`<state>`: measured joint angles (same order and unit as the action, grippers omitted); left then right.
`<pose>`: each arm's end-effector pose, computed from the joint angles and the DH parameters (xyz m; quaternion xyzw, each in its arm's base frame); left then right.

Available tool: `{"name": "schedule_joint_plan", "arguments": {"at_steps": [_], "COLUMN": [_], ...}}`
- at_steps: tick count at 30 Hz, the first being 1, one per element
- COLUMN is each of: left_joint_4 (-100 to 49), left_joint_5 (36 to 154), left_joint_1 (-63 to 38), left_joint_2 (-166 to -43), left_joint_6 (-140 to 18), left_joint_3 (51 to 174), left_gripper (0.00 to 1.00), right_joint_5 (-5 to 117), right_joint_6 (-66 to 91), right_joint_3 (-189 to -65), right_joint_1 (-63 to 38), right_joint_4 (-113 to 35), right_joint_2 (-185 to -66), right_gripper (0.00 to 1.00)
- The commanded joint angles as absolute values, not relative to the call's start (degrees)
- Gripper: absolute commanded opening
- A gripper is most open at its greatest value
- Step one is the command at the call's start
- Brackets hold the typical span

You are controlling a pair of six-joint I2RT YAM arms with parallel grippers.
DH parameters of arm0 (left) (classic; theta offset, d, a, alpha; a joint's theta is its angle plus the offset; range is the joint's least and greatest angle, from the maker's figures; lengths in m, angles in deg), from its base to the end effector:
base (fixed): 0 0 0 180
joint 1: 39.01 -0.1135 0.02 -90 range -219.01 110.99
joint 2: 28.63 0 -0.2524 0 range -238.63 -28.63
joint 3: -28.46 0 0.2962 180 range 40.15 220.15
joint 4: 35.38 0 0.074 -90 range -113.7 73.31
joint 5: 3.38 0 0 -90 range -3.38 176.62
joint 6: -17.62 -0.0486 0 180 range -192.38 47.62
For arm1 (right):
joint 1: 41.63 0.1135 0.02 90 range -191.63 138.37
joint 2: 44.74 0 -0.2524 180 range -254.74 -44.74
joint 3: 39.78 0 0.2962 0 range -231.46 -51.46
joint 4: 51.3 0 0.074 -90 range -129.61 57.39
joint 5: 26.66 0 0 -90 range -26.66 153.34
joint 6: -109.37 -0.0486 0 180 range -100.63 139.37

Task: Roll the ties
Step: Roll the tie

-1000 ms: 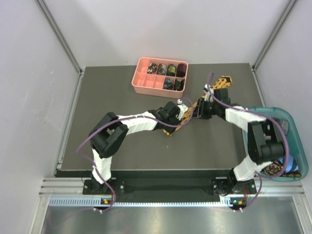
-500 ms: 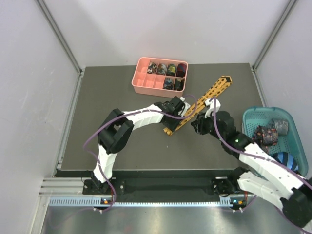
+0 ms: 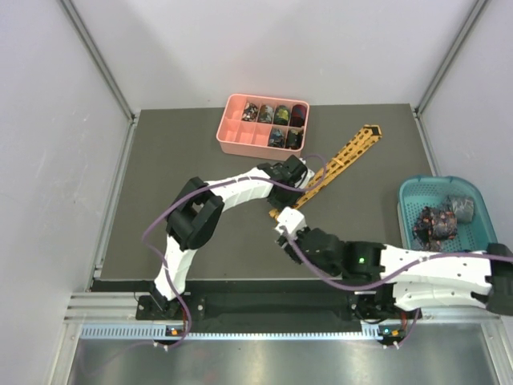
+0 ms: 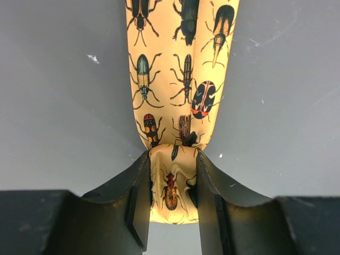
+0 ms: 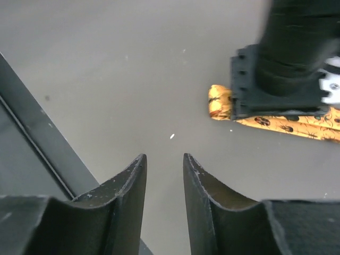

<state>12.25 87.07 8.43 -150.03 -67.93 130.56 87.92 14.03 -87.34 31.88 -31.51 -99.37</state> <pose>0.3238 -0.3531 0.1182 0.3597 0.9114 -0.0909 0.1781 0.0970 0.2563 0.2295 -0.3742 0.7519 0.1848 0.5103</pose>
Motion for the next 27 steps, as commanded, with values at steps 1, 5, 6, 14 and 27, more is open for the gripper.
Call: {"name": "schedule_joint_plan", "arguments": {"at_steps": [1, 5, 6, 14, 27], "left_joint_4": [23.6, 27.1, 27.5, 29.7, 34.5], "left_joint_5": [93.6, 93.7, 93.9, 94.2, 92.3], "left_joint_1": [9.2, 9.2, 9.2, 9.2, 9.2], "left_joint_2": [-157.6, -158.8, -159.1, -160.5, -162.7], "left_joint_6": [-66.1, -66.2, -66.2, -67.1, -67.6], "left_joint_3": [128.1, 129.9, 130.5, 132.5, 136.3], "left_gripper": [0.22, 0.22, 0.22, 0.22, 0.22], "right_joint_5": [96.5, 99.6, 100.1, 105.3, 120.7], "right_joint_6": [16.6, 15.0, 14.8, 17.3, 15.1], "right_joint_3": [-92.1, -97.0, -98.1, -108.8, -134.9], "right_joint_1": [35.5, 36.5, 36.4, 34.0, 28.2], "right_joint_4": [-31.7, -28.4, -26.9, -24.2, -2.4], "right_joint_2": [-107.0, -118.7, -123.2, -140.5, -165.9], "right_gripper": [0.34, 0.35, 0.35, 0.43, 0.53]}}
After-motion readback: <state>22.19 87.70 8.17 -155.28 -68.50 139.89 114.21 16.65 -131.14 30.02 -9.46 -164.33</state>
